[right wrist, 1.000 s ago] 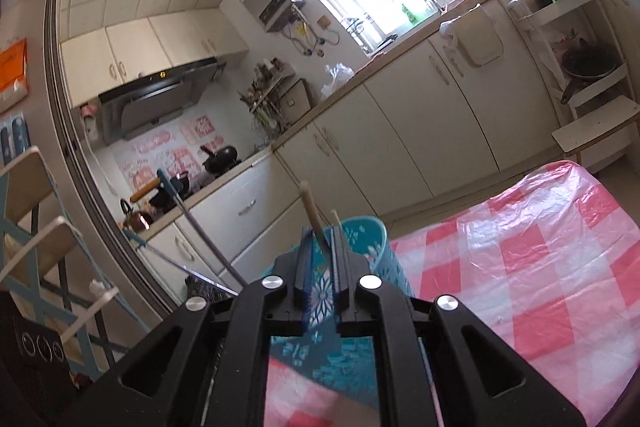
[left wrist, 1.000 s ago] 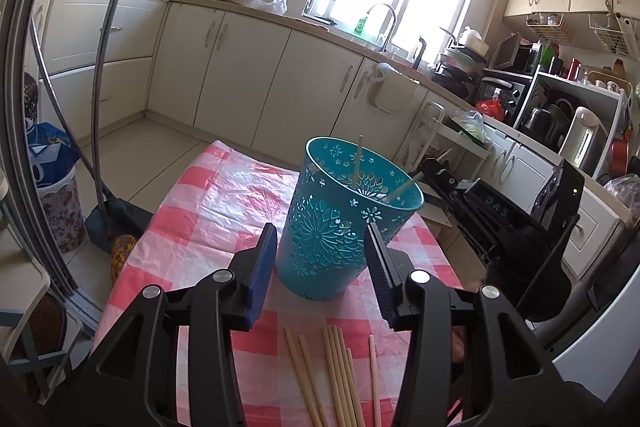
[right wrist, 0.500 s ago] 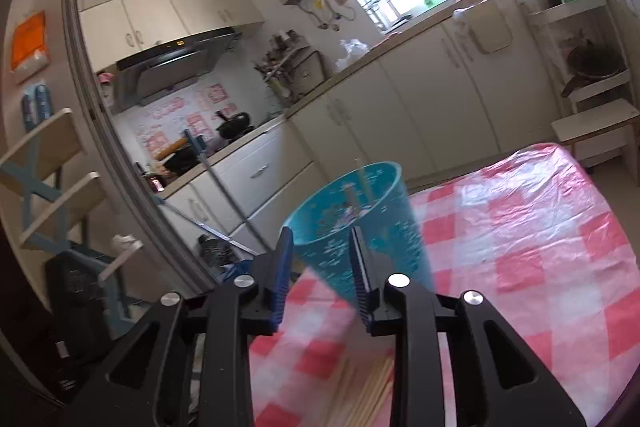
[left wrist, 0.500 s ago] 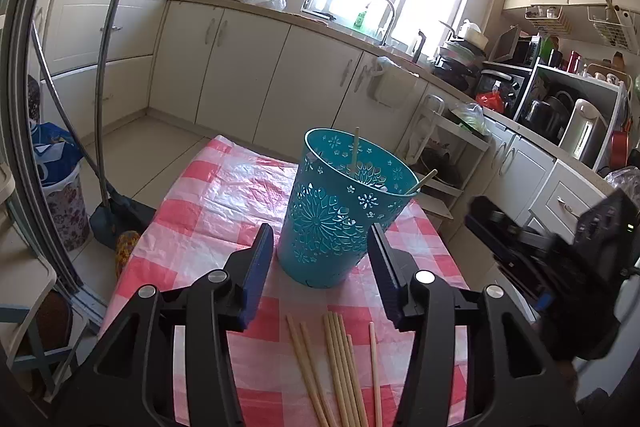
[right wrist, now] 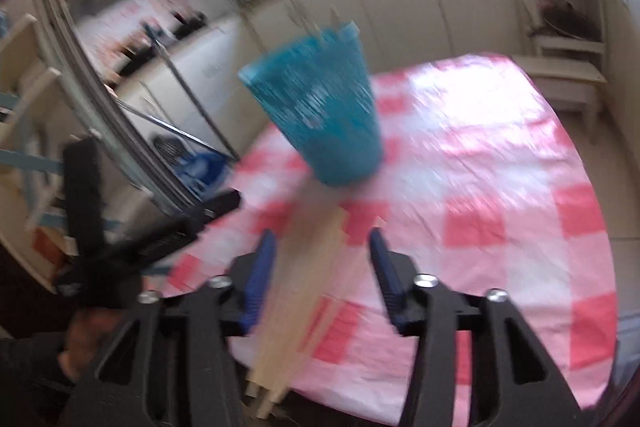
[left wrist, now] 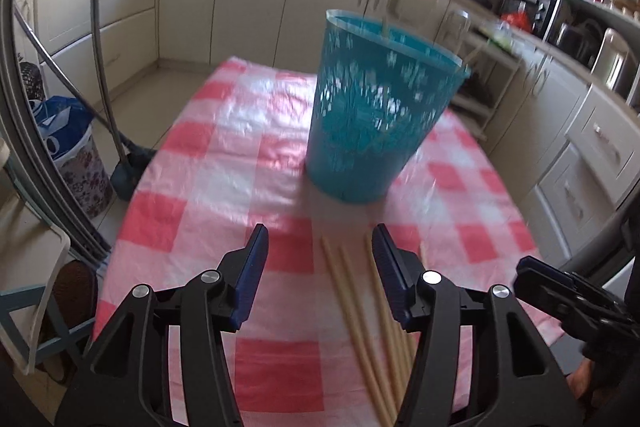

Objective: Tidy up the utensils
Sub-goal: 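Move both grippers back down to the chopsticks on the cloth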

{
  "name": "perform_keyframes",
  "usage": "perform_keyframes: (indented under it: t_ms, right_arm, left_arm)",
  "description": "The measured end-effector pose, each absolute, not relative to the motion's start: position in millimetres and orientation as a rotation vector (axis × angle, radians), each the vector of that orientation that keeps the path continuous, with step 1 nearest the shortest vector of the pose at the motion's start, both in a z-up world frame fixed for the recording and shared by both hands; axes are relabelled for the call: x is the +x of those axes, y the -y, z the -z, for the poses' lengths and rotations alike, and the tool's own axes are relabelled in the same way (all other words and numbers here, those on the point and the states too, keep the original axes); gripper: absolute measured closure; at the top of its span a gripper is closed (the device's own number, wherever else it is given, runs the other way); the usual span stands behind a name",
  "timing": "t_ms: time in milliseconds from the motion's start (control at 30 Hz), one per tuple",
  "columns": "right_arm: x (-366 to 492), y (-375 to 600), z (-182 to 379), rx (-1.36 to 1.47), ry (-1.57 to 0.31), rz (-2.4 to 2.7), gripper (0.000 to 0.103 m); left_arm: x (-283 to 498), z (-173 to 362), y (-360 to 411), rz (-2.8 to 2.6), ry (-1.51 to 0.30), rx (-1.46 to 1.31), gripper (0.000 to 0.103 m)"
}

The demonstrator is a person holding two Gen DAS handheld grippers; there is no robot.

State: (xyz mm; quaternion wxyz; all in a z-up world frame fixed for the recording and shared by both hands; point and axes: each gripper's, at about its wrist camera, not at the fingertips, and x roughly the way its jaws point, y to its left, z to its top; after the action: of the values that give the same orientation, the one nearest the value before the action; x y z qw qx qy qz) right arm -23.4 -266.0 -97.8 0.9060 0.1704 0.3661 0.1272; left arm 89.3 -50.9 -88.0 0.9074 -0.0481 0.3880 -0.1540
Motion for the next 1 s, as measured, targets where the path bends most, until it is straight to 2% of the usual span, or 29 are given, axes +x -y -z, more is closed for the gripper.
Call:
perform_keyframes:
  t_ms: [100,400,533,667,833,933,1000]
  right_arm:
    - [-14.9,258.1,117.1,0.314,-0.834,-0.218,0.073]
    - [18.0,240.7,151.9,0.235,-0.939,-0.113,0.073]
    - [23.7,225.0,155.8,0.115,-0.939,-0.081,0.073]
    - [26.9,218.2,156.0,0.019,-0.948,-0.076,0.090]
    - [33.4,227.0,154.8,0.005,-0.976,-0.116,0.091]
    - [39.0,223.7,153.5,-0.026,-0.987,-0.159,0.095]
    - [39.5,224.0,151.0,-0.023,-0.990,-0.196,0.097]
  left_arm:
    - [93.9,101.5,59.8,0.311,-0.845,-0.051,0.052]
    - [108.3,129.4,67.0,0.277,-0.923,0.039,0.052]
    - [114.3,133.6,67.4,0.281,-0.938,0.051,0.052]
    - [118.3,133.0,72.1,0.300,-0.939,0.076,0.052]
    - [121.6,132.7,78.7,0.321,-0.949,0.092,0.052]
    - [121.0,135.2,87.8,0.331,-0.947,0.142,0.053]
    - [119.8,135.9,93.6,0.357,-0.932,0.179,0.067]
